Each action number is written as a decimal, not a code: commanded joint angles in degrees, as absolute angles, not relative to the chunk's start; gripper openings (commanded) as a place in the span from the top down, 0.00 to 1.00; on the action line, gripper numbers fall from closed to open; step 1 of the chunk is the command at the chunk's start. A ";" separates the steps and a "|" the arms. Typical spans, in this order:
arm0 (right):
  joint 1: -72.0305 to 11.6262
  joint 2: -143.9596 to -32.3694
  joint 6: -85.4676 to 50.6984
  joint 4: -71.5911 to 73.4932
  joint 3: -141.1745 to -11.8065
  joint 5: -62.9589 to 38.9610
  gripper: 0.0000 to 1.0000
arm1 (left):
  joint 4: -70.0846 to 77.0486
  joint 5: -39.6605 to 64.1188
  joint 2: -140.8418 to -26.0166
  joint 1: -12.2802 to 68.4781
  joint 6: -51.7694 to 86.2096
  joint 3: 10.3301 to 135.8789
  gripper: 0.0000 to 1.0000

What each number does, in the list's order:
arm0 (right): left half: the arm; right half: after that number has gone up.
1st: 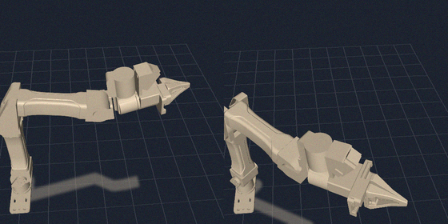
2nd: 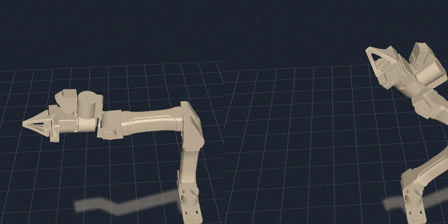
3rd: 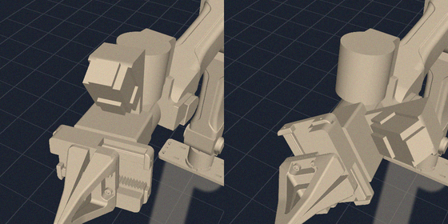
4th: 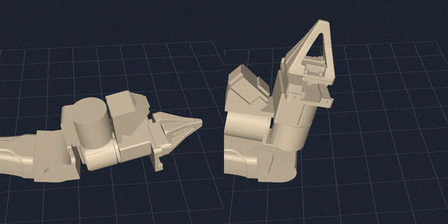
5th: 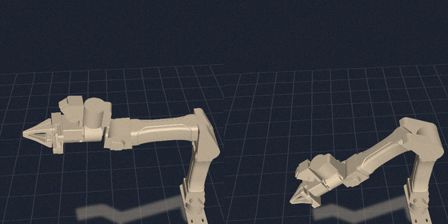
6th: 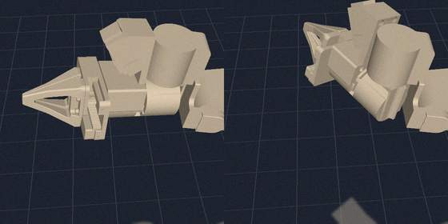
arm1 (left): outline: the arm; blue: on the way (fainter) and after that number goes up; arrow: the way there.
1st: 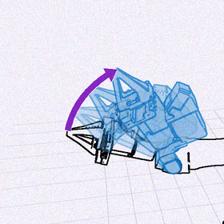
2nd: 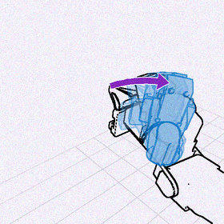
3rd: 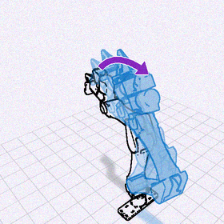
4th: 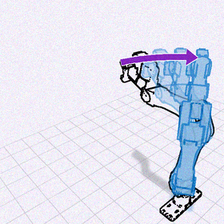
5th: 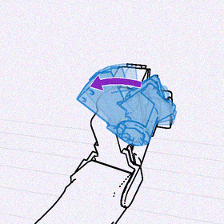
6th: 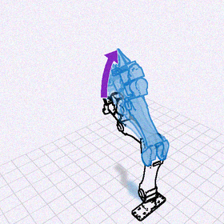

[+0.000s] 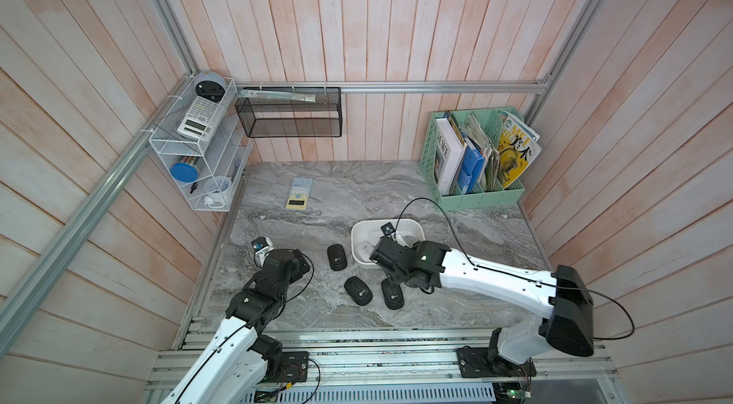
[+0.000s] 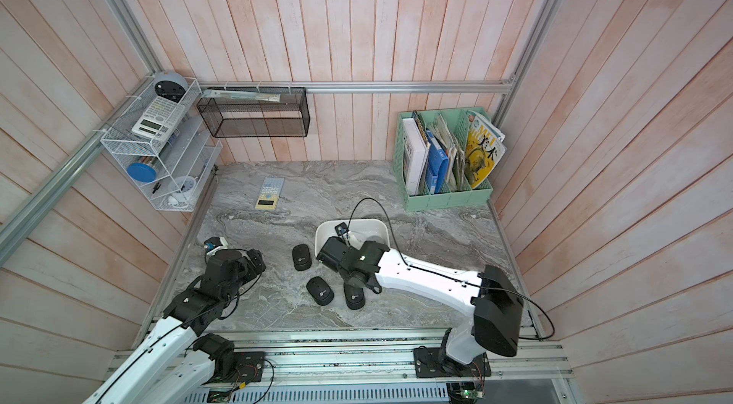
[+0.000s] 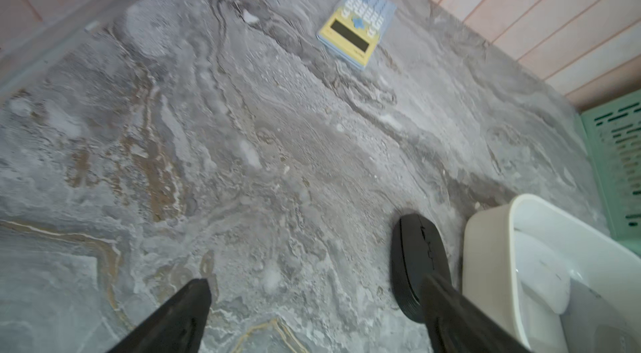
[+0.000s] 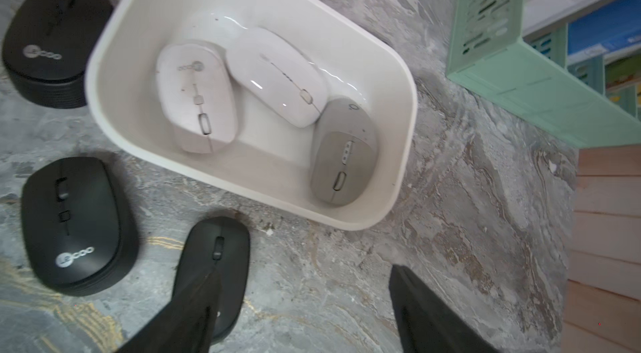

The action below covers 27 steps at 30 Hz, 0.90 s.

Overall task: Take out the mouse from the storage box
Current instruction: Pick up the mouse from the storage box.

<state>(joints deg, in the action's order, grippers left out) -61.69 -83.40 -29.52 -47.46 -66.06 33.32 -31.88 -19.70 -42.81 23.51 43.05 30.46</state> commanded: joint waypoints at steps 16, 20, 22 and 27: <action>-37.67 -55.13 -24.68 -24.23 -34.27 20.98 0.14 | -38.44 -18.51 -80.02 50.97 32.95 65.07 0.00; -37.18 -53.77 -25.09 -22.08 -31.86 20.62 0.14 | -41.29 -18.85 -88.51 51.00 28.78 72.33 0.00; -36.92 -53.67 -25.22 -21.64 -31.22 20.55 0.15 | -42.72 -18.05 -92.80 50.98 23.52 76.22 0.00; -36.81 -52.93 -25.15 -20.88 -30.73 20.61 0.15 | -41.74 -10.53 -98.72 50.98 6.25 79.45 0.00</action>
<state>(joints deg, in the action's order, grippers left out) -37.12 -54.00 -24.62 -22.72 -31.53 20.97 -40.10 -14.35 -96.38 51.03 18.83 77.12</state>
